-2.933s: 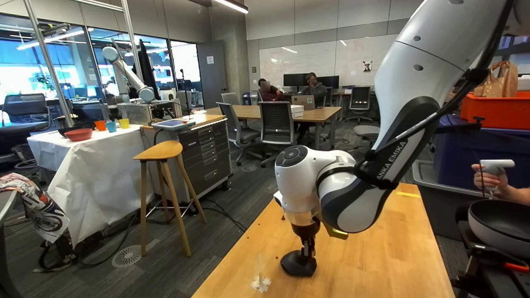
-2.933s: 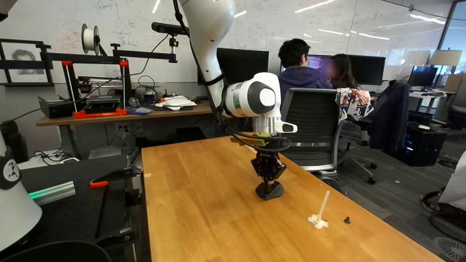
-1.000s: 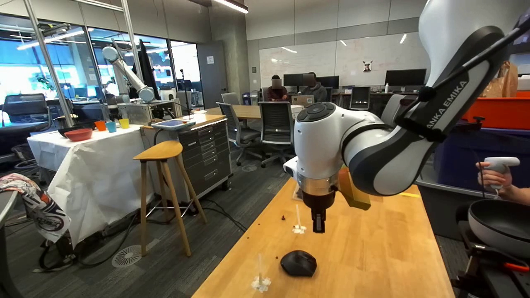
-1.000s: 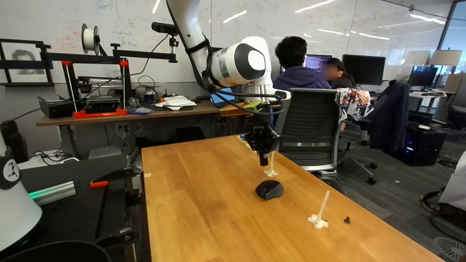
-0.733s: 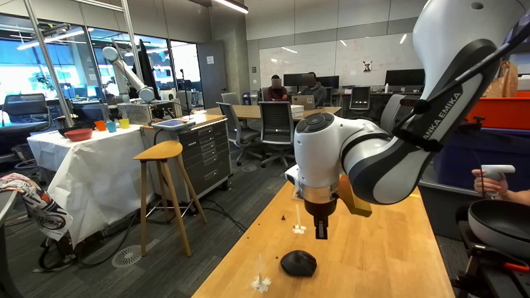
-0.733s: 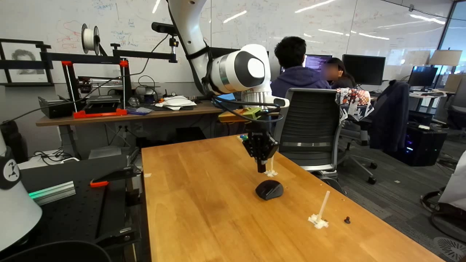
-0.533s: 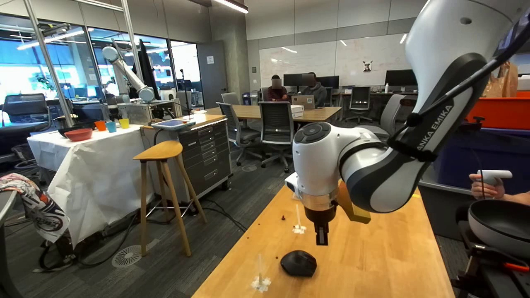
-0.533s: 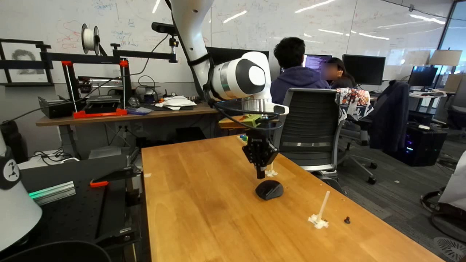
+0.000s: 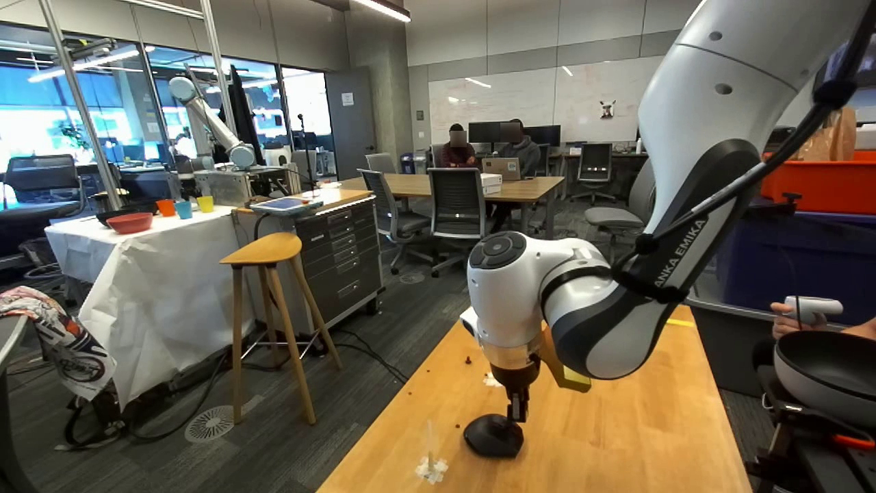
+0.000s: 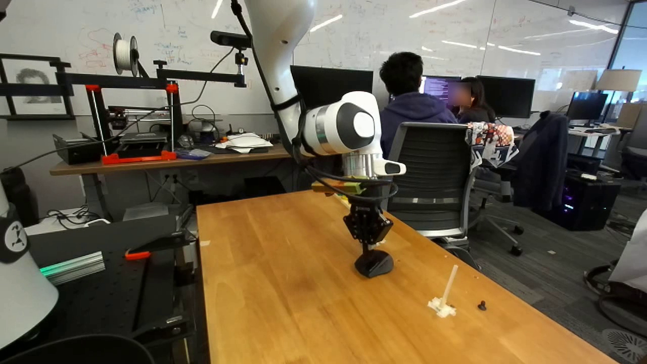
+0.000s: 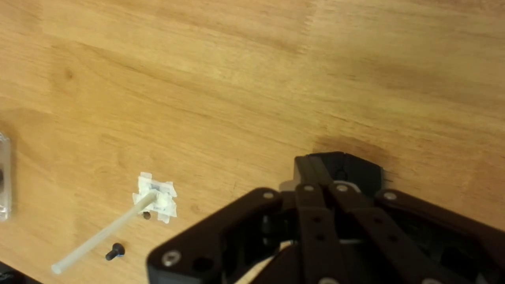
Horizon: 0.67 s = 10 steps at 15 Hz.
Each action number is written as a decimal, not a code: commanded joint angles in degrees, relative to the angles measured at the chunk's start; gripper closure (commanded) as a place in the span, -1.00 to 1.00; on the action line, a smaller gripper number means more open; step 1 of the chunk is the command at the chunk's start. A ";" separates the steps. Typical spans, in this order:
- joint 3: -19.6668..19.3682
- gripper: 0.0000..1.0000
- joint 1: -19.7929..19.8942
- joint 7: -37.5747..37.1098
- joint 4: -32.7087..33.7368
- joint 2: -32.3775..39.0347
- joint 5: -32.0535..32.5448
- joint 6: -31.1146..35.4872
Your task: Click a few times on the mouse
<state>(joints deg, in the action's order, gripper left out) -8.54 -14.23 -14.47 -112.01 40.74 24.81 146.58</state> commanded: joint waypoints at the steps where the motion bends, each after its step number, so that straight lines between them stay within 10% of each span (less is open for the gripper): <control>1: -1.39 0.99 -1.85 -2.25 5.03 4.35 0.35 -0.27; 10: -1.87 0.99 -2.67 -2.80 8.19 7.10 -0.20 -0.82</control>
<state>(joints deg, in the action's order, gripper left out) -9.35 -15.92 -16.30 -106.04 46.00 24.81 146.24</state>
